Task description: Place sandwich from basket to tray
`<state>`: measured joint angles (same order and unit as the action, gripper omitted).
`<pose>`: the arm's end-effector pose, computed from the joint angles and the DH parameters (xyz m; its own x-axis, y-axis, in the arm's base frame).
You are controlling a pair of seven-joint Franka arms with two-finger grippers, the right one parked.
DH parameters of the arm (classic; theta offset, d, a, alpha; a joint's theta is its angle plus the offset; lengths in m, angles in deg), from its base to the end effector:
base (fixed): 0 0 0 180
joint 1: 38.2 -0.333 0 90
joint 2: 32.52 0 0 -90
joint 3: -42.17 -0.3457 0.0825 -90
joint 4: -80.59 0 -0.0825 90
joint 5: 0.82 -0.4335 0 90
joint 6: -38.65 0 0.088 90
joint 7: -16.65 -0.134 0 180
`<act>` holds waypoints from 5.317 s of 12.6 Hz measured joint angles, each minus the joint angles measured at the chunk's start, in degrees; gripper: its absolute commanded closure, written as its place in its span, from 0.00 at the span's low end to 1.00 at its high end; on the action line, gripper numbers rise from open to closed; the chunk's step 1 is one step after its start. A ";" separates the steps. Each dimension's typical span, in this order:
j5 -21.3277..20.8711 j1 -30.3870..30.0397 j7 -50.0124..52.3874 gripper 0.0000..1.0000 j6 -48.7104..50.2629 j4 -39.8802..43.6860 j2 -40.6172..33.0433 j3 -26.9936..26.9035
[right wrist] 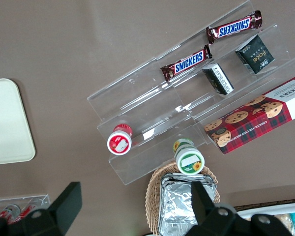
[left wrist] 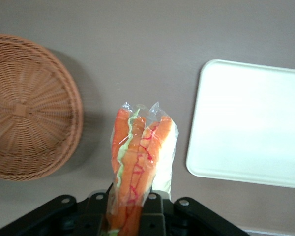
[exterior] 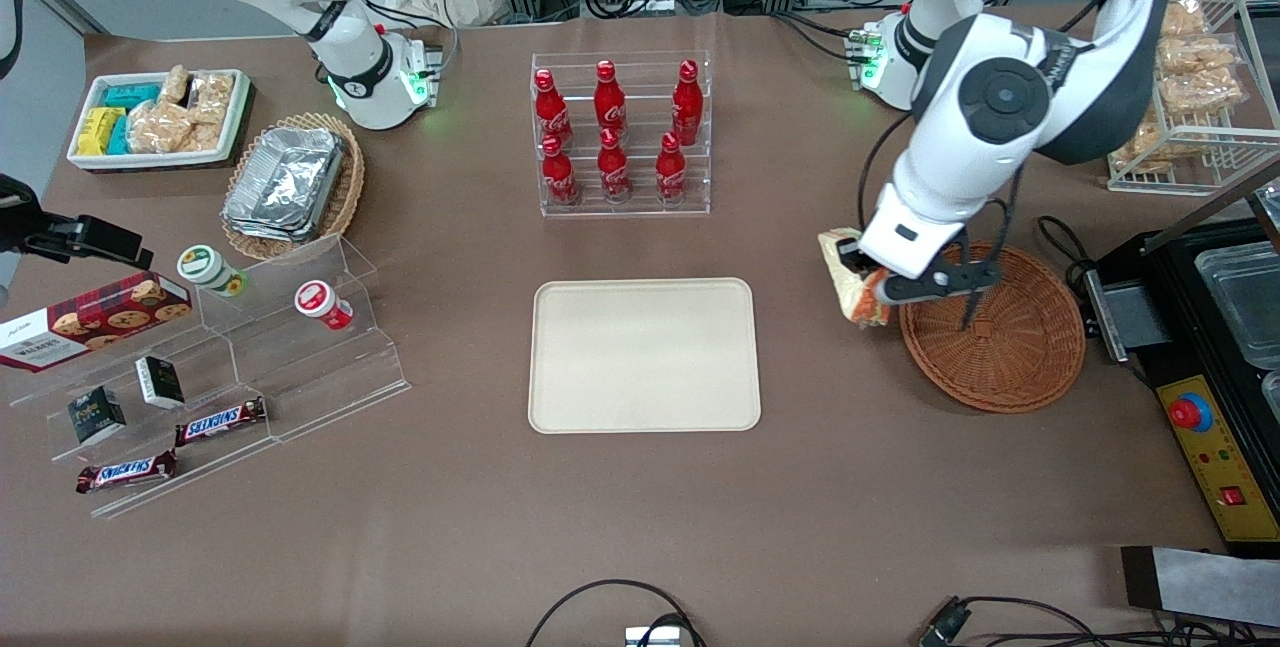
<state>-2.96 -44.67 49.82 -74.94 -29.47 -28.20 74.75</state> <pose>0.5624 -0.2663 0.4397 0.9940 0.1093 -0.0048 0.1093 -0.9940 0.0045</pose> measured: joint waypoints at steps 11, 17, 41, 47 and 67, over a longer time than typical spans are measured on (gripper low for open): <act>-10.12 6.95 3.25 0.92 -9.79 2.32 14.07 4.60; -18.60 10.34 9.40 0.90 -12.49 5.68 23.66 4.59; -33.28 12.85 20.99 0.26 -17.24 12.16 37.15 4.17; -31.23 11.93 21.54 0.26 -12.38 19.34 36.34 4.18; -17.24 3.00 4.32 0.22 8.09 29.70 27.27 -0.53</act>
<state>-20.20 -41.66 54.14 -66.85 0.23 -0.92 74.22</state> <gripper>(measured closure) 0.220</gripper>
